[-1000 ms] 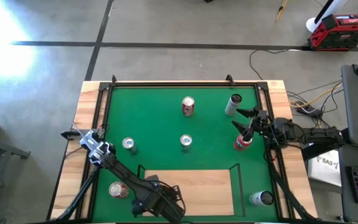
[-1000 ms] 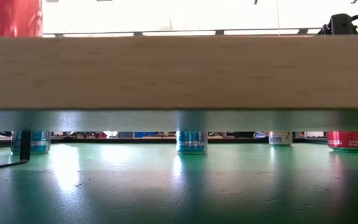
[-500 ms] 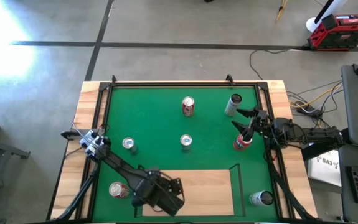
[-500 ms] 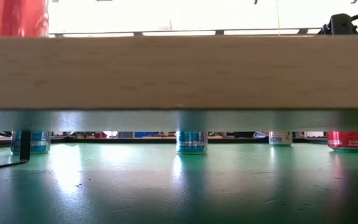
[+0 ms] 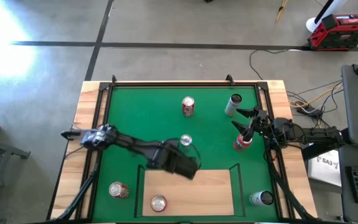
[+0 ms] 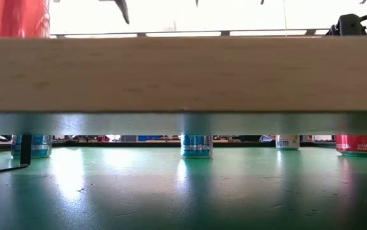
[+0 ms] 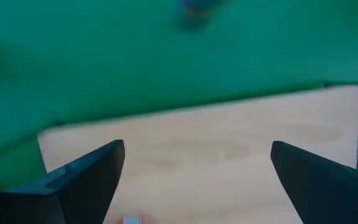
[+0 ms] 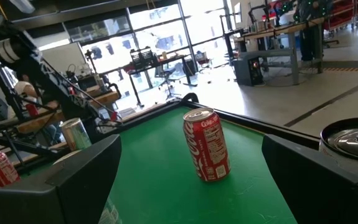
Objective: Place canned beverage on shelf
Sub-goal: Put the left blue soda can on the shelf
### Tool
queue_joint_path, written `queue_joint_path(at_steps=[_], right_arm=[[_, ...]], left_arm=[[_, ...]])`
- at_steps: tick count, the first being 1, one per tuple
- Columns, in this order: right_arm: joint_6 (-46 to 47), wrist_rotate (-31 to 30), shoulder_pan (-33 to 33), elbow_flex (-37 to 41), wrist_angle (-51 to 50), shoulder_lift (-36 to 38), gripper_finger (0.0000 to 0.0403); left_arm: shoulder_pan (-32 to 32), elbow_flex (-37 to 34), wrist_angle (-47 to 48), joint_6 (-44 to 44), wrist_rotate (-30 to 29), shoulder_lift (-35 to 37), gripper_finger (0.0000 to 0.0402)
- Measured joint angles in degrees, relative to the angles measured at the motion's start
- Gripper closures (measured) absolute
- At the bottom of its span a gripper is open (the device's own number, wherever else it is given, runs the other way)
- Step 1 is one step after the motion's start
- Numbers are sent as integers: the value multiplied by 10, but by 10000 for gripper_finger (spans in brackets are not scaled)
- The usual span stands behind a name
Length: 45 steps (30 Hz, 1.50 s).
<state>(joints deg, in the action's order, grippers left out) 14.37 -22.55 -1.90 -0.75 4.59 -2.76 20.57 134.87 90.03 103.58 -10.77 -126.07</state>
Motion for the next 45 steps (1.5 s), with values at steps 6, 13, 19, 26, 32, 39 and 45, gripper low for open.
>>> queue_joint_path(at_steps=[6,13,19,26,32,39,45], right_arm=[[0,0,0,0,0,0,22],[0,0,0,0,0,0,22],[0,0,0,0,0,0,22],[0,0,0,0,0,0,22],[0,0,0,0,0,0,22],[0,0,0,0,0,0,22],[0,0,0,0,0,0,22]], left_arm=[[-24,-15,-1,-41,7,1,14],[-24,-149,0,-24,-38,116,35],[-21,-365,1,89,-30,269,49],[-21,-509,-7,159,20,387,50],[-21,-591,-14,172,30,420,50],[-21,-660,-62,188,25,439,50],[-22,-698,-107,189,9,439,50]])
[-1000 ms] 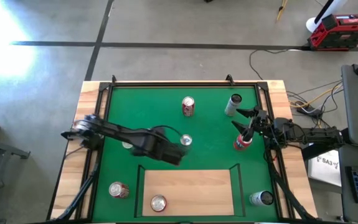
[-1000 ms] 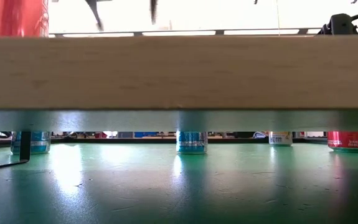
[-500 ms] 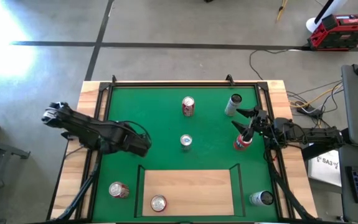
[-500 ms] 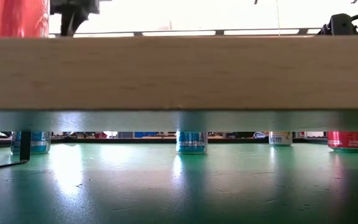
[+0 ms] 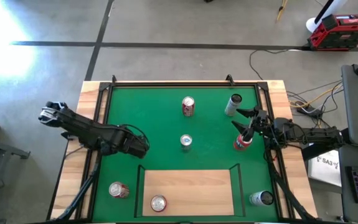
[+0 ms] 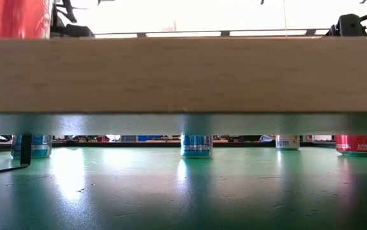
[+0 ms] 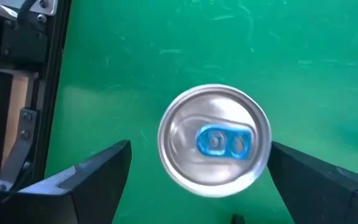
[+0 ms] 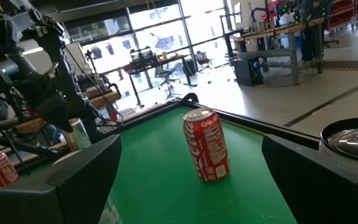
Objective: Place canned beverage on shelf
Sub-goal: Put the left blue soda can on the shelf
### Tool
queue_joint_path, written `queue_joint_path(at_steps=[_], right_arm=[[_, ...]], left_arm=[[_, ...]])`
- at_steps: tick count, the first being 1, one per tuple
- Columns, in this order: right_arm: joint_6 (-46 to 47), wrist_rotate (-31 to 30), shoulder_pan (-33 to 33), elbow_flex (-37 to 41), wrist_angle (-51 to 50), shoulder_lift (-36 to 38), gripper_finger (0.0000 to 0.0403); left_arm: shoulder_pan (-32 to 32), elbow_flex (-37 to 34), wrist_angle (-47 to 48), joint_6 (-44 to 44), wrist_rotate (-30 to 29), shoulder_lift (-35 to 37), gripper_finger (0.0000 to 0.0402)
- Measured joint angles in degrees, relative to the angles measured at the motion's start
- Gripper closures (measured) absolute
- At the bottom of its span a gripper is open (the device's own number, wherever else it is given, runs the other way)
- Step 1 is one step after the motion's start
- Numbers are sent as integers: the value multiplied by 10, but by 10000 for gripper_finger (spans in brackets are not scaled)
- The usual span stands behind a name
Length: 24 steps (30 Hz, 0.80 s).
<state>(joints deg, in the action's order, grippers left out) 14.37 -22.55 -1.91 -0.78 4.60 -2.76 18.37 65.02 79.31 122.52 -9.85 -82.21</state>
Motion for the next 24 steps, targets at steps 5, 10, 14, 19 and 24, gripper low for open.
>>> queue_joint_path(at_steps=[5,10,14,19,24], right_arm=[[0,0,0,0,0,0,22],[0,0,0,0,0,0,22],[0,0,0,0,0,0,22],[0,0,0,0,0,0,22],[0,0,0,0,0,0,22]], left_arm=[[-7,-16,-13,0,-13,0,50],[-14,-18,-14,-1,-17,0,54],[-14,-18,-16,-2,-18,-3,72],[-14,-27,-26,-5,-22,-10,126],[-14,-30,-35,-16,-24,-14,186]])
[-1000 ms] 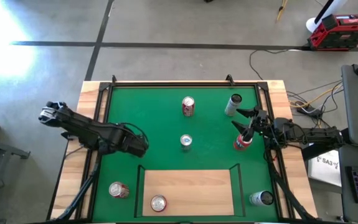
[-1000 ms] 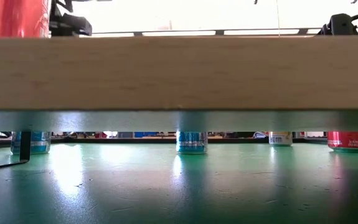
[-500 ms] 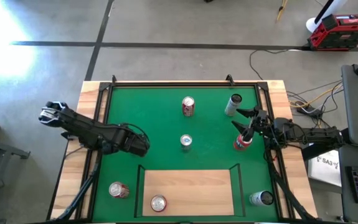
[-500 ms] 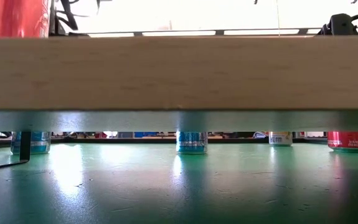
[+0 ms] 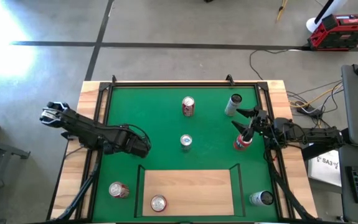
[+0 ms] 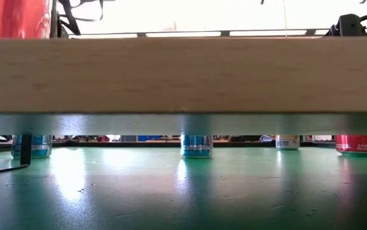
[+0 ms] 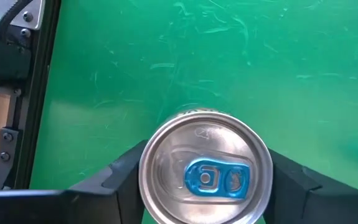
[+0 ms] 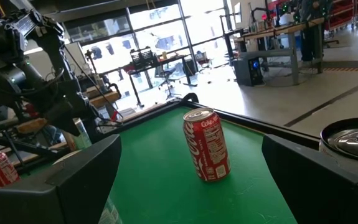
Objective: Place canned beverage on shelf
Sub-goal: Put the left blue soda can on the shelf
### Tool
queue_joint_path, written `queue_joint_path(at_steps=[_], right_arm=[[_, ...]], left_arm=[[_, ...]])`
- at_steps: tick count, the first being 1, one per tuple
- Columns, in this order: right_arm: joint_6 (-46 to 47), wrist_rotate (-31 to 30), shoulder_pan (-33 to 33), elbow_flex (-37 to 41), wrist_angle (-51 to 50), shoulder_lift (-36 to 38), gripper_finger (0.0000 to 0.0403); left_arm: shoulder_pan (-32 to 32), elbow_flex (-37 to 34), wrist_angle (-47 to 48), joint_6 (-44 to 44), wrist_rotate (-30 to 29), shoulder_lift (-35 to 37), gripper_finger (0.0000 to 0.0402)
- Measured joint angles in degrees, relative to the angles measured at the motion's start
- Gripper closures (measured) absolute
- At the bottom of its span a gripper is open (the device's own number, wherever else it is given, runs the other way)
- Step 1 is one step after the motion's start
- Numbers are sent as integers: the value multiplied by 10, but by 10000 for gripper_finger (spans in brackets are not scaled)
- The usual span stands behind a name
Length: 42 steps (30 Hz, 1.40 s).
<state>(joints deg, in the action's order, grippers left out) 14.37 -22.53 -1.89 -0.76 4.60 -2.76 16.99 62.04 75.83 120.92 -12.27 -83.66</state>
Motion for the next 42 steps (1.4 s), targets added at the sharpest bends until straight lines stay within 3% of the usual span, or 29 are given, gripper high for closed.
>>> queue_joint_path(at_steps=[6,16,31,42], right_arm=[[0,0,0,0,0,0,22],[0,0,0,0,0,0,22],[0,0,0,0,0,0,22],[0,0,0,0,0,0,22]], left_arm=[[0,33,12,1,12,1,186],[-1,228,95,-75,-32,-32,186],[-1,574,142,-217,-31,-286,186],[17,730,135,-213,86,-426,170]])
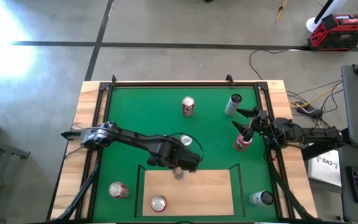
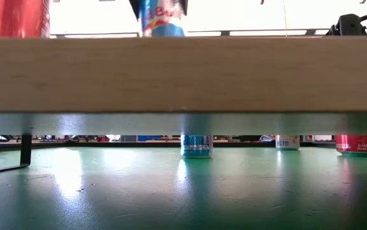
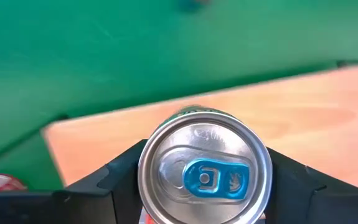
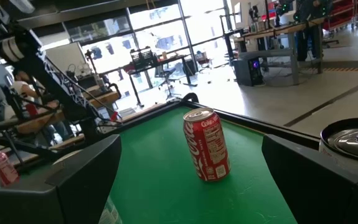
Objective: Place canned beverage on shelf
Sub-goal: Put the left blue soda can on the shelf
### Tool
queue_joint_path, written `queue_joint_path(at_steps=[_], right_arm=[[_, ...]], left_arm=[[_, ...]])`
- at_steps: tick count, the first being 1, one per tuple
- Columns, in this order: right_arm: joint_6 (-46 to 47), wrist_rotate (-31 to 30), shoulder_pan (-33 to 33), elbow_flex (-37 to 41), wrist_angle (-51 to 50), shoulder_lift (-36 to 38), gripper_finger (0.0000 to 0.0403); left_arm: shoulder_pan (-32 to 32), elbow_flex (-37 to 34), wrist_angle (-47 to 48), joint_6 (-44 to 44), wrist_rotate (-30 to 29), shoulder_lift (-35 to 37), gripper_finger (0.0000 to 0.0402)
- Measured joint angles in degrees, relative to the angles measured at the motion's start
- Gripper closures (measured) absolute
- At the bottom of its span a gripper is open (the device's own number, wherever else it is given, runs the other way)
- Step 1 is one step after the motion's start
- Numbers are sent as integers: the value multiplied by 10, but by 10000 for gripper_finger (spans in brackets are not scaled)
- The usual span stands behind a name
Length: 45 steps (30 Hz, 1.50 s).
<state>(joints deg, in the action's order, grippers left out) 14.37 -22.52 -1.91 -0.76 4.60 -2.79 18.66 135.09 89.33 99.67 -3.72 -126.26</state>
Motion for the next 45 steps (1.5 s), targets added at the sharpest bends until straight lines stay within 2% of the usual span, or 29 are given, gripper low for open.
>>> queue_joint_path(at_steps=[7,18,34,45], right_arm=[[0,0,0,0,0,0,22],[0,0,0,0,0,0,22],[0,0,0,0,0,0,22],[0,0,0,0,0,0,22]], left_arm=[[31,-16,-11,99,18,2,178],[64,-16,-8,213,-18,-12,176],[65,-1,2,303,-4,-30,174],[70,-1,7,319,-3,-30,149]])
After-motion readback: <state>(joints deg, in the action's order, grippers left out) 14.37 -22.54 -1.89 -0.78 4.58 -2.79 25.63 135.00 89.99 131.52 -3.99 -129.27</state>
